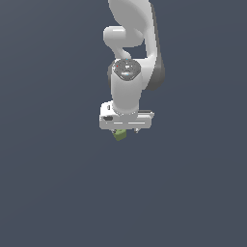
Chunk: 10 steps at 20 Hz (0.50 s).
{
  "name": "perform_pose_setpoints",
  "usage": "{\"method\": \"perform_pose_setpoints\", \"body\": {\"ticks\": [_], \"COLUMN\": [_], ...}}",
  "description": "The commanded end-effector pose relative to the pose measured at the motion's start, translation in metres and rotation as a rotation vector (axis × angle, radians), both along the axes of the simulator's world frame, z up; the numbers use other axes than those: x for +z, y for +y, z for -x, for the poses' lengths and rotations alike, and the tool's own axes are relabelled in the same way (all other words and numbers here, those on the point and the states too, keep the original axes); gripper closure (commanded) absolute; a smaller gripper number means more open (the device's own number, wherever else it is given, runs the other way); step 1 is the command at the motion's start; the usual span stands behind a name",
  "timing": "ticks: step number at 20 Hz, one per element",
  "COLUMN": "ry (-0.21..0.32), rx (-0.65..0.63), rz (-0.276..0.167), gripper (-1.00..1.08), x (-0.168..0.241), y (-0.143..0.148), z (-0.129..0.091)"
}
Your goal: Pick up the object and move it to a goal position.
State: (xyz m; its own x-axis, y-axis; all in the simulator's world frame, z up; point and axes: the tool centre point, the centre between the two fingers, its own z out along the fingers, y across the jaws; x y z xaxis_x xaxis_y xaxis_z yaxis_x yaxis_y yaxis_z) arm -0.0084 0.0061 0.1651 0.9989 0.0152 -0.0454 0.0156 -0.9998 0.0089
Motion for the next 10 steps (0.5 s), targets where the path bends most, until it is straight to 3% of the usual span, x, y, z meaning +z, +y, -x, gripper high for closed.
{"method": "perform_pose_setpoints", "body": {"ticks": [1,10], "ry": [0.000,-0.012], "rx": [0.000,-0.070], "rz": [0.000,-0.023], "gripper": [-0.92,-0.92], "x": [0.000,0.008], "y": [0.000,-0.012], "z": [0.000,-0.001]}}
